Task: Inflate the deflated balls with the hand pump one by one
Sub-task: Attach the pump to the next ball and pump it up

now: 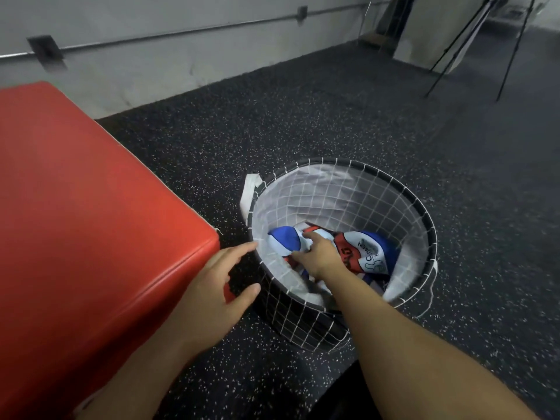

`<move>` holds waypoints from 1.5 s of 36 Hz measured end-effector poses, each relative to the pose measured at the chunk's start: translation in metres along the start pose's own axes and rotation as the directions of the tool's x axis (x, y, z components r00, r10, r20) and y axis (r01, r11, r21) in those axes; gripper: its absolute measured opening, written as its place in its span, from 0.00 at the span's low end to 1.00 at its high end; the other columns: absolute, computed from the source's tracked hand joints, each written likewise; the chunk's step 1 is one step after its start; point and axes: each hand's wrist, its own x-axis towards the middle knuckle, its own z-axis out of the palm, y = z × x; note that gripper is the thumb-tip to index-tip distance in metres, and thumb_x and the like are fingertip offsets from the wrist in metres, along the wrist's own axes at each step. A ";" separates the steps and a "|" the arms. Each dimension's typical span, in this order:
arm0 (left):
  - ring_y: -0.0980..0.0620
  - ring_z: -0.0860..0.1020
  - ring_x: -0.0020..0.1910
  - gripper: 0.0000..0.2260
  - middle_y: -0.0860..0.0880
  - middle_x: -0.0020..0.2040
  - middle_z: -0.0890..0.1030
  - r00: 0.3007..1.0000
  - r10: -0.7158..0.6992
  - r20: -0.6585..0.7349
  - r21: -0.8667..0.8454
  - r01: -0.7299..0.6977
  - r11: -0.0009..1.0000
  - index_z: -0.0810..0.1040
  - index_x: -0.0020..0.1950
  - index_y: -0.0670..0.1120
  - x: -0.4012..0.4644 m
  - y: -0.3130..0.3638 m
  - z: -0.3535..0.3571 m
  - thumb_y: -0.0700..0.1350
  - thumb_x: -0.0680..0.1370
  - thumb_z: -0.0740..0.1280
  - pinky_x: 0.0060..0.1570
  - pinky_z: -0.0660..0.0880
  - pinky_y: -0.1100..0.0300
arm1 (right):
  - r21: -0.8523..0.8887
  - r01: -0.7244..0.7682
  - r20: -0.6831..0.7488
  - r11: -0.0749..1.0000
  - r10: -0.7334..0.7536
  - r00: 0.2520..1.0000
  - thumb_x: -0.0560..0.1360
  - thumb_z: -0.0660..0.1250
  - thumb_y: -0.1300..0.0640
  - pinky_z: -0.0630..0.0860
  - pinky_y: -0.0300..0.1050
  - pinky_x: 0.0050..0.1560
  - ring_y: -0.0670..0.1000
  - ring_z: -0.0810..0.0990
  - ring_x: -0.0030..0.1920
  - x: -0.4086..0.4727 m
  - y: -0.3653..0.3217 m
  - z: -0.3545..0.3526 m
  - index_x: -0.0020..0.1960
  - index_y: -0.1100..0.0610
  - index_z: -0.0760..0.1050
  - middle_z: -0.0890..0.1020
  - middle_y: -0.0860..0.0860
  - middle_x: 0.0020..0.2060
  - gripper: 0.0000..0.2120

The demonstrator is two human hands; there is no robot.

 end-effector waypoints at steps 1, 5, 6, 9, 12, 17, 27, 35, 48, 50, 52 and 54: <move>0.72 0.69 0.68 0.30 0.73 0.68 0.69 1.000 -0.008 -0.003 -0.006 0.008 1.000 0.66 0.75 0.73 0.002 -0.001 0.000 0.50 0.80 0.73 0.67 0.72 0.62 | -0.009 -0.027 -0.011 1.000 0.027 1.000 0.74 0.72 0.39 0.84 0.57 0.50 0.62 0.85 0.51 0.004 0.001 0.002 0.80 0.45 0.63 0.81 0.59 0.61 0.38; 0.69 0.70 0.71 0.30 0.68 0.69 0.73 1.000 -0.019 -0.011 -0.033 0.018 0.999 0.66 0.76 0.71 0.007 -0.005 -0.002 0.48 0.79 0.73 0.69 0.74 0.55 | -0.054 -0.109 0.004 0.993 0.110 0.994 0.72 0.69 0.34 0.83 0.58 0.56 0.62 0.85 0.55 0.018 0.009 0.012 0.77 0.49 0.62 0.84 0.58 0.57 0.40; 0.69 0.70 0.71 0.30 0.68 0.69 0.73 1.000 -0.020 -0.011 -0.036 0.020 0.999 0.66 0.75 0.71 0.008 -0.006 -0.002 0.48 0.79 0.73 0.69 0.74 0.55 | -0.056 -0.122 0.010 0.991 0.123 0.992 0.71 0.70 0.34 0.83 0.58 0.57 0.62 0.84 0.55 0.019 0.009 0.014 0.76 0.50 0.62 0.85 0.57 0.56 0.40; 0.68 0.70 0.70 0.30 0.68 0.68 0.73 1.000 -0.025 -0.008 -0.042 0.025 0.999 0.67 0.75 0.71 0.007 -0.004 -0.003 0.48 0.79 0.74 0.69 0.75 0.55 | -0.084 -0.148 0.006 0.985 0.149 0.989 0.72 0.70 0.34 0.82 0.55 0.55 0.61 0.84 0.54 0.021 0.007 0.014 0.77 0.51 0.62 0.83 0.56 0.58 0.40; 0.68 0.71 0.70 0.30 0.68 0.68 0.73 1.000 -0.020 -0.014 -0.042 0.020 0.999 0.68 0.75 0.70 0.006 -0.003 -0.005 0.47 0.79 0.74 0.68 0.75 0.56 | -0.099 -0.166 -0.005 0.981 0.166 0.986 0.75 0.67 0.32 0.81 0.52 0.52 0.60 0.83 0.55 0.019 0.005 0.012 0.80 0.52 0.59 0.82 0.56 0.60 0.42; 0.70 0.71 0.69 0.30 0.70 0.67 0.73 1.000 -0.024 -0.018 -0.039 0.023 0.999 0.66 0.74 0.74 0.000 0.002 -0.009 0.48 0.80 0.73 0.69 0.73 0.59 | 0.007 -0.183 0.009 0.983 0.183 0.983 0.77 0.72 0.44 0.79 0.50 0.51 0.58 0.83 0.55 0.016 0.006 0.006 0.81 0.50 0.59 0.82 0.54 0.61 0.38; 0.69 0.70 0.70 0.30 0.70 0.69 0.72 0.999 -0.017 -0.049 -0.028 0.015 0.999 0.64 0.74 0.75 -0.015 0.008 -0.023 0.51 0.80 0.73 0.70 0.74 0.58 | -0.045 -0.164 0.040 0.986 0.165 0.985 0.79 0.67 0.36 0.74 0.57 0.69 0.64 0.70 0.73 0.009 -0.003 0.015 0.85 0.49 0.51 0.71 0.60 0.75 0.43; 0.67 0.70 0.71 0.31 0.69 0.71 0.71 0.997 -0.019 -0.068 -0.033 0.017 0.999 0.64 0.75 0.75 -0.018 0.007 -0.029 0.51 0.80 0.73 0.71 0.74 0.54 | 0.257 -0.281 0.034 0.925 0.282 0.959 0.77 0.75 0.56 0.82 0.58 0.57 0.60 0.81 0.56 0.011 -0.009 0.007 0.82 0.49 0.62 0.80 0.57 0.65 0.38; 0.65 0.73 0.69 0.29 0.69 0.69 0.71 0.998 -0.036 -0.046 -0.027 0.035 0.999 0.62 0.74 0.77 -0.016 0.009 -0.034 0.58 0.79 0.71 0.70 0.75 0.54 | 0.355 -0.254 -0.247 0.900 0.352 0.903 0.75 0.65 0.63 0.81 0.50 0.45 0.60 0.84 0.43 0.015 -0.005 -0.013 0.57 0.49 0.74 0.82 0.55 0.42 0.14; 0.64 0.73 0.69 0.29 0.69 0.69 0.72 0.998 -0.038 -0.049 -0.032 0.037 0.999 0.62 0.74 0.77 -0.018 0.010 -0.035 0.58 0.79 0.71 0.69 0.75 0.54 | 0.393 -0.171 -0.333 0.904 0.313 0.889 0.77 0.63 0.64 0.80 0.51 0.41 0.59 0.83 0.41 0.017 -0.003 -0.022 0.59 0.50 0.74 0.83 0.55 0.40 0.15; 0.63 0.73 0.69 0.29 0.68 0.71 0.72 0.998 -0.049 -0.050 -0.038 0.047 0.998 0.62 0.75 0.77 -0.020 0.011 -0.035 0.59 0.79 0.71 0.69 0.75 0.52 | 0.414 -0.107 -0.330 0.904 0.258 0.908 0.79 0.61 0.66 0.82 0.53 0.41 0.58 0.83 0.39 0.017 0.000 -0.024 0.62 0.51 0.75 0.85 0.56 0.41 0.16; 0.63 0.73 0.70 0.29 0.67 0.72 0.72 0.997 -0.051 -0.055 -0.043 0.049 0.998 0.62 0.75 0.76 -0.022 0.013 -0.036 0.61 0.77 0.71 0.68 0.76 0.50 | 0.344 -0.083 -0.234 0.935 0.170 0.957 0.80 0.66 0.64 0.83 0.51 0.42 0.57 0.83 0.39 0.011 0.001 -0.021 0.66 0.51 0.75 0.83 0.54 0.41 0.17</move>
